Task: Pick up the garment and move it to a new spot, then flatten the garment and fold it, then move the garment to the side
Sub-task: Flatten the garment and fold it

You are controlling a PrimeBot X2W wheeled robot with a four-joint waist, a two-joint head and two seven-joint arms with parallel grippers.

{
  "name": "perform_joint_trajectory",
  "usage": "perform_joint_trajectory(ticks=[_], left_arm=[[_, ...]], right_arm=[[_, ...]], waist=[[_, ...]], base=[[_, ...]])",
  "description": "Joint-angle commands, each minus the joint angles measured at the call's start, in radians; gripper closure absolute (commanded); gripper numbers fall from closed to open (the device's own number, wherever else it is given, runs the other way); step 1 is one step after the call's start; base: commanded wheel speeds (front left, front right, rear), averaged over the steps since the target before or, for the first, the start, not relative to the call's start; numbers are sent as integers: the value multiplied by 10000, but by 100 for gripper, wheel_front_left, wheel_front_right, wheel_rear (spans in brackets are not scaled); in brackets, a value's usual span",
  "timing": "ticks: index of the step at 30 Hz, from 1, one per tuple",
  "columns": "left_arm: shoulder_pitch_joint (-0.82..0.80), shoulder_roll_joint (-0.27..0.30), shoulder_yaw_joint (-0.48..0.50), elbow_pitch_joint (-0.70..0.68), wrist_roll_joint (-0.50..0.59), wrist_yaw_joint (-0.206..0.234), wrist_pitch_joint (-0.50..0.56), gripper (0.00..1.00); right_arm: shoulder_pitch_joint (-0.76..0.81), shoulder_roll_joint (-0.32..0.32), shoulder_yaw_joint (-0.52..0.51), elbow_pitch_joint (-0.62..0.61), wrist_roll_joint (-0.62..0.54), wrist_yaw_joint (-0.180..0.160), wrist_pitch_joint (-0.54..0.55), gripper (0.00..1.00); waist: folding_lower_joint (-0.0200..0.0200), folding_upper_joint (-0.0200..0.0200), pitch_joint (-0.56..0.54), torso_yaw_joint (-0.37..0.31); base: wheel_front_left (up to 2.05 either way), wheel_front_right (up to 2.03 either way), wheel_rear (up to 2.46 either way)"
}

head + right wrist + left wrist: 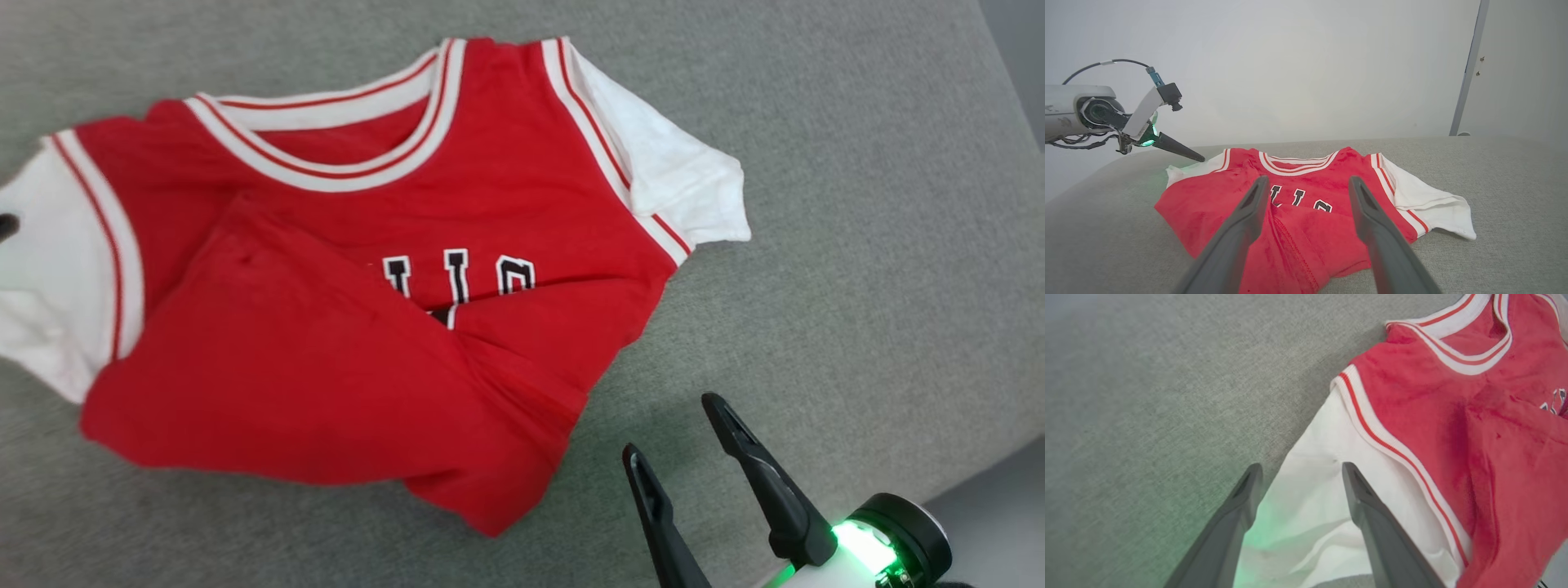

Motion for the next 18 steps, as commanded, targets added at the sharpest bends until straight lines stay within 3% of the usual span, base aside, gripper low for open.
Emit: perform_joint_trajectory(ticks=[1, 5, 7, 10, 13, 17, 18], left_arm=[[-165, 57, -135, 86, -174, 12, 150, 0], [-159, 83, -621, -9, -513, 12, 683, 0], [-235, 71, -725, -142, -660, 12, 802, 25], [-374, 118, -881, -311, -547, 8, 797, 100], [-593, 116, -924, -415, -641, 8, 601, 100], [-969, 66, -994, -541, -556, 14, 557, 100], [-969, 66, -994, -541, -556, 14, 557, 100]], right_arm=[[7, 25, 68, -71, -51, -15, -53, 0], [102, 25, 69, -165, -42, -15, -67, 0], [102, 23, -6, -199, -37, -15, -69, 0], [46, 23, -165, -227, -41, -15, -73, 0], [-239, 23, -412, -140, -156, -15, 499, 0], [-1534, 26, -533, 29, -422, -15, 2882, 0], [-1534, 26, -533, 29, -422, -15, 2882, 0]], waist=[[0, -1, 344, -322], [0, -1, 392, -291], [0, -1, 408, -249], [0, -1, 439, -200], [0, -1, 550, -167], [0, -1, 858, -6], [0, -1, 858, -6]], base=[[0, 0, 0], [0, 0, 0], [0, 0, 0], [0, 0, 0], [0, 0, 0], [0, 0, 0], [0, 0, 0]])
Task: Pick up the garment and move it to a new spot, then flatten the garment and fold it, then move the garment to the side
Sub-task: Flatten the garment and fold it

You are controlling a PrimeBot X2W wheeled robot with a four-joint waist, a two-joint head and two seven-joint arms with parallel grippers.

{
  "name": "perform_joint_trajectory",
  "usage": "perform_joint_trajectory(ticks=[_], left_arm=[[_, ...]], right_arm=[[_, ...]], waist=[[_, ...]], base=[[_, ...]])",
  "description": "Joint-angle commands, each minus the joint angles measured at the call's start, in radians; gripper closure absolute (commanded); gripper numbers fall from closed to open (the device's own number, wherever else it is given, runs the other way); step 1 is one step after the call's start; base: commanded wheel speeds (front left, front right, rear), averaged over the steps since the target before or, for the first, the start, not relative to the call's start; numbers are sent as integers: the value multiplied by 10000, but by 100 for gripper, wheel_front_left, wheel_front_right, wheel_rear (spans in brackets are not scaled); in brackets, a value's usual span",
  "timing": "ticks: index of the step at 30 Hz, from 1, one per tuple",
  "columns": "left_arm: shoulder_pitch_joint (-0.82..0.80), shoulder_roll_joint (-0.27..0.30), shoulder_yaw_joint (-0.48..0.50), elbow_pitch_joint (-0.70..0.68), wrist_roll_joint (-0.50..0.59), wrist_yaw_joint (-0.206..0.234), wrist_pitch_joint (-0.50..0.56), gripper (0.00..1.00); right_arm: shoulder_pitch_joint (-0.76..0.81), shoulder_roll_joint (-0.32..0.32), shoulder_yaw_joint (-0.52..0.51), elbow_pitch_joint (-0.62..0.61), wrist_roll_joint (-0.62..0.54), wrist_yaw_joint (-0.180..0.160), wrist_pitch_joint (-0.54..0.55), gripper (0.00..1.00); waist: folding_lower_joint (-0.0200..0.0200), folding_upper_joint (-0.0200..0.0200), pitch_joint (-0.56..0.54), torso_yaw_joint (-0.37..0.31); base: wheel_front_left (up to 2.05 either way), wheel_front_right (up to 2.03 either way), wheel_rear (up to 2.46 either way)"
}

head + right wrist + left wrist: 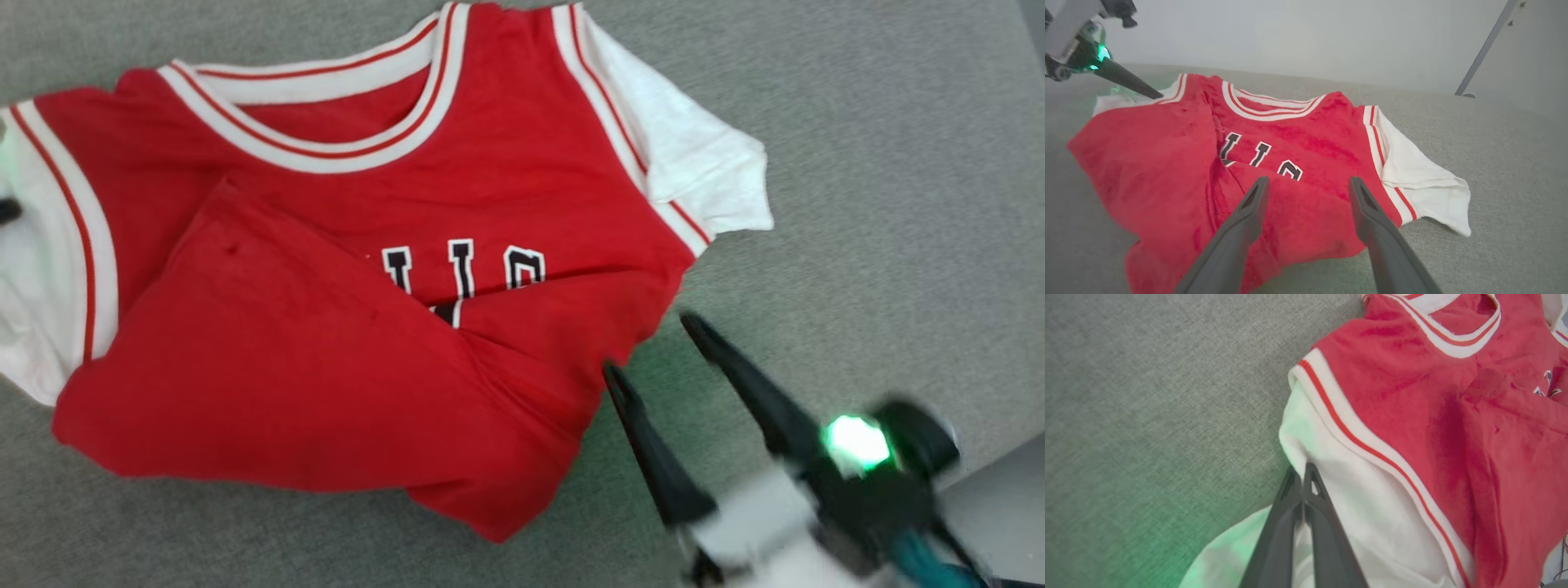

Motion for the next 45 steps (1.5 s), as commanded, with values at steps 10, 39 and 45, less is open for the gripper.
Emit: perform_joint_trajectory(ticks=[10, 39, 45], left_arm=[[-869, -393, -558, -213, 217, 22, -141, 100], [-2352, -464, -2278, -375, -206, 68, -811, 100], [-2614, -719, -2434, -263, -279, 67, -1269, 100]], right_arm=[[-5368, 9, -1218, 1822, 469, -16, 5752, 0], [-7805, 11, -2775, 4081, 551, -16, 8516, 100], [-8115, 8, -2983, 4043, 318, -16, 8314, 100]], waist=[[-1, 0, 649, 709], [-1, 0, 1087, 1044], [-1, 0, 951, 1243]], base=[[0, 0, 0], [0, 0, 0], [0, 0, 0]])
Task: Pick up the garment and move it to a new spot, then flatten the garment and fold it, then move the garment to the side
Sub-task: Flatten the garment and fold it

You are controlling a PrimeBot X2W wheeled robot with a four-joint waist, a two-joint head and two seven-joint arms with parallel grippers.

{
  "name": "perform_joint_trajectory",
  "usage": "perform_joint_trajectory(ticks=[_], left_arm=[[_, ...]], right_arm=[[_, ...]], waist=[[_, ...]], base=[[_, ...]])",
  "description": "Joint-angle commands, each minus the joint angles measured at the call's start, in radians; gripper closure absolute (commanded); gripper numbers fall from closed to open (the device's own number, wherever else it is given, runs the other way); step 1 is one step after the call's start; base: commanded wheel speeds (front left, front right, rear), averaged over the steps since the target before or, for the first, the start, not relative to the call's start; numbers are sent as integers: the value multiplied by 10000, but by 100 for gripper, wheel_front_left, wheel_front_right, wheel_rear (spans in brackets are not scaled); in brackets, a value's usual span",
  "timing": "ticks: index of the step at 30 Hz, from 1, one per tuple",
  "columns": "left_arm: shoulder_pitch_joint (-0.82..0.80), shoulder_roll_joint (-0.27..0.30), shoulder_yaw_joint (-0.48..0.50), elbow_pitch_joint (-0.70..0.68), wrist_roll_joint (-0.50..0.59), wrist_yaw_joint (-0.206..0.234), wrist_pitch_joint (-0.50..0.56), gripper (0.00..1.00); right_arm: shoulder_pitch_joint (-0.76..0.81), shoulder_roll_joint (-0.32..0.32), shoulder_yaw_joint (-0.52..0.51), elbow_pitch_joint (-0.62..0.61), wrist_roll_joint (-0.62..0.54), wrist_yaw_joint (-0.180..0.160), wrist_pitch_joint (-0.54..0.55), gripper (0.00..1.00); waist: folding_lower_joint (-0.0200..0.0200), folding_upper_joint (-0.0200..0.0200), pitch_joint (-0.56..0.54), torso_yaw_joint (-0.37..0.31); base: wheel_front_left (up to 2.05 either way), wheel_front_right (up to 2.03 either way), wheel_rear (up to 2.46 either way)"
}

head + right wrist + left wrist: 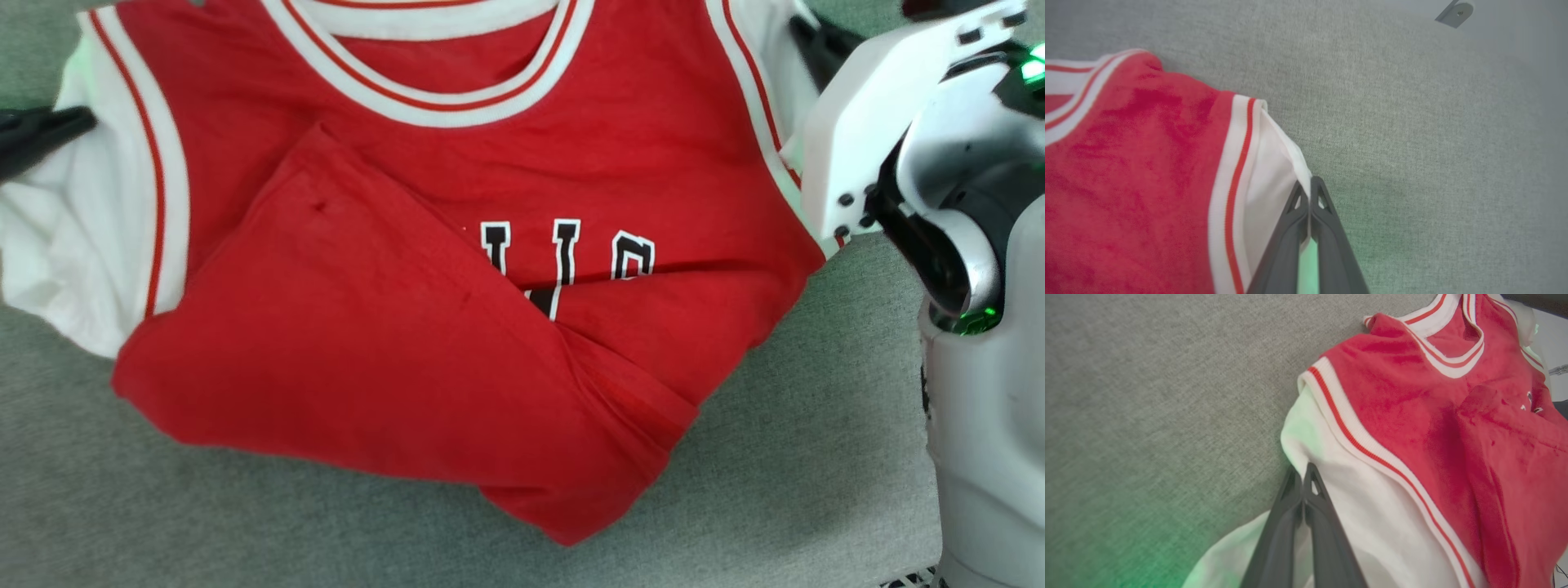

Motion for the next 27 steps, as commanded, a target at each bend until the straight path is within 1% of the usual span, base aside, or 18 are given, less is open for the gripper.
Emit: perform_joint_trajectory(ticks=[1, 4, 7, 10, 11, 14, 16, 20, 21, 23, 25, 27], left_arm=[[143, -223, -296, 227, 112, 127, -97, 100], [-33, -634, -286, 397, 146, 100, -817, 100], [-140, -994, -169, 735, -223, 81, -1585, 100], [-233, -1325, -49, 1209, -424, 81, -2159, 100], [-324, -1412, 28, 1400, -335, 81, -2402, 100], [-530, -1752, 211, 1865, -327, 81, -3055, 100], [-810, -1918, 388, 2332, -205, 81, -3558, 100], [-1591, -2410, 884, 3055, -128, 81, -4624, 100], [-1926, -2491, 1100, 3269, -18, 81, -5005, 100], [-2416, -2790, 1447, 3517, -238, 83, -5529, 100], [-3066, -2901, 1711, 3718, 90, 84, -6021, 100], [-3614, -3198, 1921, 3927, 57, 84, -6474, 100]], right_arm=[[-167, -5, -61, 13, -142, -18, -107, 100], [-356, -11, -141, 109, -250, -18, -384, 100], [-660, -9, -344, 260, -282, -18, -676, 100], [-1036, -11, -707, 506, -182, -18, -1000, 100], [-1222, -14, -868, 595, -161, -18, -1178, 100], [-1845, -14, -1579, 1166, 454, -18, -1892, 100], [-2478, -3, -1900, 1723, 602, -18, -2443, 100], [-4099, -34, -2647, 2840, 421, -18, -3695, 100], [-4591, -32, -2807, 3120, 303, -20, -4039, 100], [-5551, -23, -3039, 3652, 64, -20, -4733, 100], [-6488, -40, -3324, 4194, -171, -20, -5356, 100], [-7335, -40, -3555, 4747, -374, -21, -5930, 100]], waist=[[0, 0, -201, 152], [0, 0, -644, 411], [0, 0, -1136, 705], [0, 0, -1484, 1025], [0, 0, -1560, 1126], [0, 0, -1706, 1467], [0, 0, -1708, 1661], [0, 0, -1644, 2030], [0, 0, -1622, 2107], [0, 0, -1627, 2217], [0, 0, -1650, 2321], [0, 0, -1732, 2411]], base=[[0, 0, 0], [0, 0, 0], [0, 0, 0], [0, 0, 0], [0, 0, 0], [0, 0, 0], [0, 0, 0], [0, 0, 0], [0, 0, 0], [0, 0, 0], [0, 0, 0], [0, 0, 0]])
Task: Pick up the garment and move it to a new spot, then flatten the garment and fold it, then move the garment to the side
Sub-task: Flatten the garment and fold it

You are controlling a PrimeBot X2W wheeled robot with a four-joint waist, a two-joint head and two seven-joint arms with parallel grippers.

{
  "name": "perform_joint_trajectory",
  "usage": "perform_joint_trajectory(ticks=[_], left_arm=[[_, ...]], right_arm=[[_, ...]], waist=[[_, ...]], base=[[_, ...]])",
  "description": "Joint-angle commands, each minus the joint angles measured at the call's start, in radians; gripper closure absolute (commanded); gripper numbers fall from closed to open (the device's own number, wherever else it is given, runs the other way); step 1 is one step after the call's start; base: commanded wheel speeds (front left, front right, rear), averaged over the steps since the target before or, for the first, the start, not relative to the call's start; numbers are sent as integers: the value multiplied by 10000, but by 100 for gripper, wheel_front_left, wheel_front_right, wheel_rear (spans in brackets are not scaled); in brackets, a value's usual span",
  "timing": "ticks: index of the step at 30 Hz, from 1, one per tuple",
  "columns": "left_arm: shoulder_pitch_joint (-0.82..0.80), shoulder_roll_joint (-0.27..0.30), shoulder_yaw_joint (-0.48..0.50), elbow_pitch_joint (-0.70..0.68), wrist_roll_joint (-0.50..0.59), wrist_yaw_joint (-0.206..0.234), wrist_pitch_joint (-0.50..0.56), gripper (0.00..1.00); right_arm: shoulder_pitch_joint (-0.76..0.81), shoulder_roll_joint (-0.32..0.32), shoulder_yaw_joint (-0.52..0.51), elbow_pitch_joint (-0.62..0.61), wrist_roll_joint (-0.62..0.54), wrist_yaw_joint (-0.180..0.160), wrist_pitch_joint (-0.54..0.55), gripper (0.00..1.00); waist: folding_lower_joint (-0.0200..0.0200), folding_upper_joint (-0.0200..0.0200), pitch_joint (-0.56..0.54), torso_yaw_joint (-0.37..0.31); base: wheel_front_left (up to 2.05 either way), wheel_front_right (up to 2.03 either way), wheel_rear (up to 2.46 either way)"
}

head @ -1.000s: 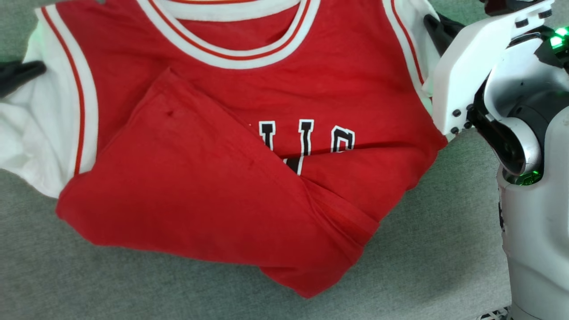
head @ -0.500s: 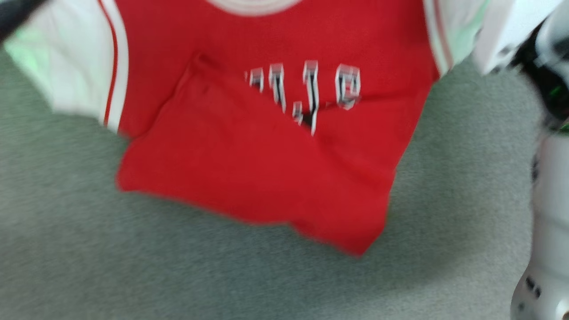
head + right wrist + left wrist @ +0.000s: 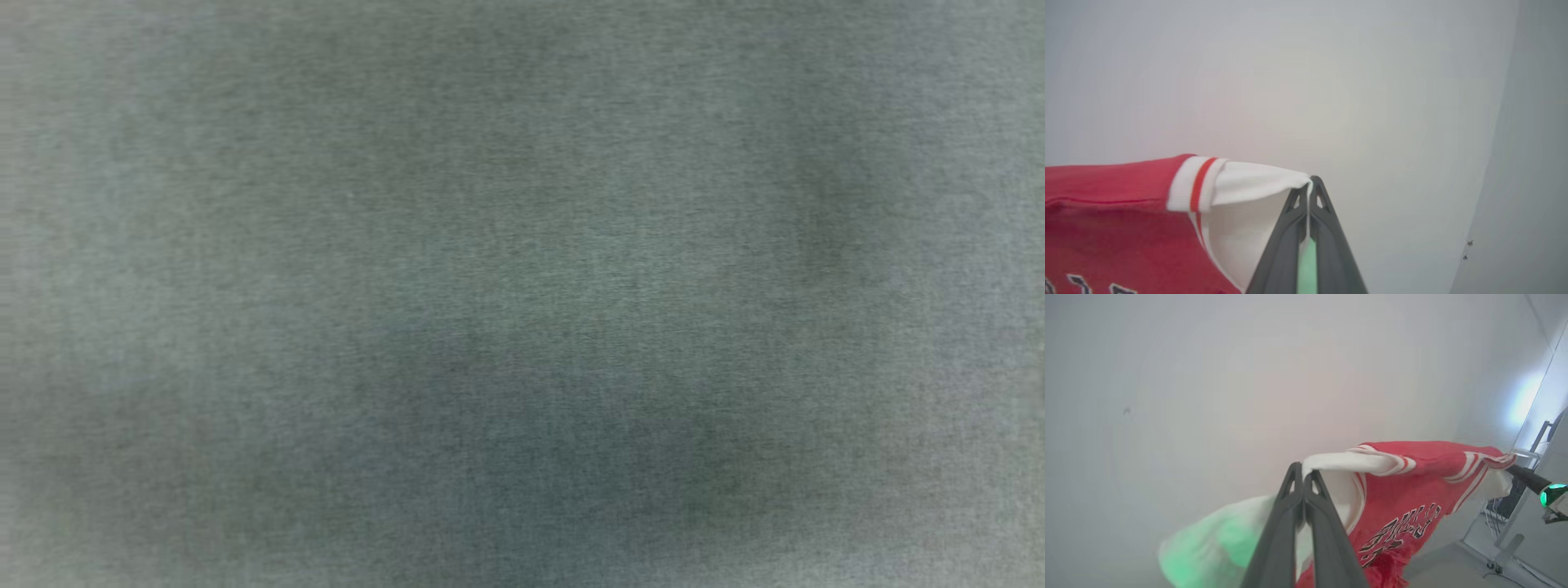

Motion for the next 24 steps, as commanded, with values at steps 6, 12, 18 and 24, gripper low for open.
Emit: perform_joint_trajectory(ticks=[6, 12, 18, 24], left_arm=[[-709, -281, -191, 616, 223, 27, -654, 100], [423, 106, -785, -82, -688, 22, -409, 100], [2359, 982, -1214, -2080, -1404, 22, -69, 100], [4596, 1866, -1565, -3848, -1816, 22, -167, 100]], right_arm=[[-1462, -72, -174, 2032, -344, -25, -1008, 100], [-922, -53, 442, 3145, -168, -24, -1155, 100], [1284, -35, 1540, 2488, 246, -22, -383, 100], [4191, -50, 2267, 401, 990, -22, 1025, 100]], waist=[[0, 0, -477, 204], [0, 0, -591, 96], [0, 0, -782, -8], [0, 0, -1101, -74]], base=[[0, 0, 0], [0, 0, 0], [0, 0, 0], [0, 0, 0]])
